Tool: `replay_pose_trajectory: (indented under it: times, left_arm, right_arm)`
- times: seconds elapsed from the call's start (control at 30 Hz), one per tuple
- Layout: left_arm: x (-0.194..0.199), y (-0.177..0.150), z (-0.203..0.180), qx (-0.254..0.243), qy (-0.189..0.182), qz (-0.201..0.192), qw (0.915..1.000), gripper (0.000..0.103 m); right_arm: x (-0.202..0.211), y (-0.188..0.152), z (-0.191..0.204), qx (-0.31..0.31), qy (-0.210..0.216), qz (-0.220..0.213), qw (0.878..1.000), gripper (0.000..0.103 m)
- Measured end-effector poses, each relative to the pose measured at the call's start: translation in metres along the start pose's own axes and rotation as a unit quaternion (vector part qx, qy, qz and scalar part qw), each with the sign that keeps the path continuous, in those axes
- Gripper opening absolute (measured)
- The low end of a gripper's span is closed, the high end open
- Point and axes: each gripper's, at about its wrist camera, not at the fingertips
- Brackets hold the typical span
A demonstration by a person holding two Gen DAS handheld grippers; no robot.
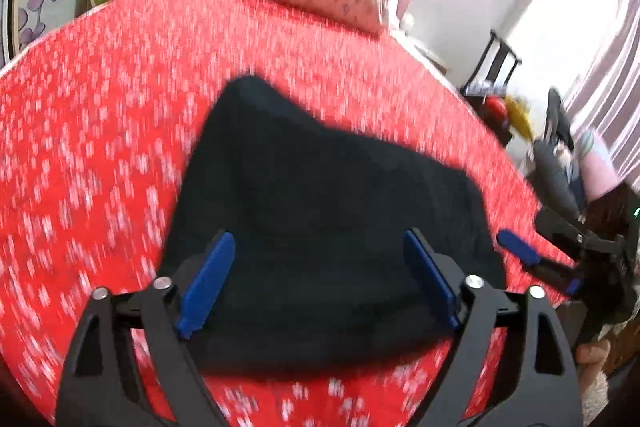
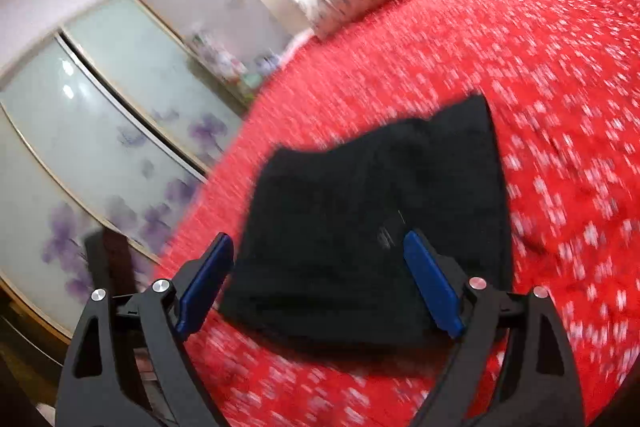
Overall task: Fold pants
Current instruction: 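Lower the left tool onto the bundle and open it to release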
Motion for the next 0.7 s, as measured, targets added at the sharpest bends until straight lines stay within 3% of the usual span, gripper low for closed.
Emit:
replay_pose_trajectory:
  times: [0.13,0.23,0.27,0.33,0.4,0.47,0.63,0.7]
  left_arm:
    - [-0.022,0.043,0.000,0.009,-0.037,0.018,0.9991,0.090]
    - [-0.051,0.063,-0.004,0.012,-0.055,0.040,0.9976,0.091]
    - [-0.062,0.067,-0.002,0.022,-0.060,0.048,0.9968,0.092]
    - [-0.097,0.071,0.018,0.057,-0.021,0.084,0.9946,0.092]
    - [-0.119,0.067,0.036,0.092,-0.015,0.103,0.9904,0.091]
    - [-0.123,0.066,0.040,0.111,-0.014,0.091,0.9896,0.092]
    - [-0.113,0.068,0.023,0.071,0.011,0.087,0.9936,0.090]
    - [-0.094,0.062,0.018,0.035,0.009,0.082,0.9960,0.091]
  right_arm:
    - [-0.021,0.039,-0.021,-0.075,0.036,0.032,0.996,0.095]
    - [-0.039,0.053,-0.025,-0.068,0.013,0.059,0.996,0.095]
    - [-0.046,0.056,-0.029,-0.067,-0.020,0.071,0.995,0.095]
    - [-0.063,0.058,-0.045,-0.081,-0.071,0.094,0.990,0.095]
    - [-0.078,0.056,-0.064,-0.115,-0.053,0.109,0.986,0.095]
    - [-0.081,0.057,-0.069,-0.130,-0.047,0.102,0.985,0.095]
    - [-0.071,0.054,-0.044,-0.061,-0.075,0.105,0.990,0.096]
    - [-0.051,0.049,-0.031,-0.029,-0.051,0.092,0.994,0.096]
Point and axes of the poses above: each gripper's, at about its wrist camera, not at the fingertips, and x roughly against the way its jaws point, z to its left, y to its top, and after that the axes turned 6 degrees about -y, right-handed
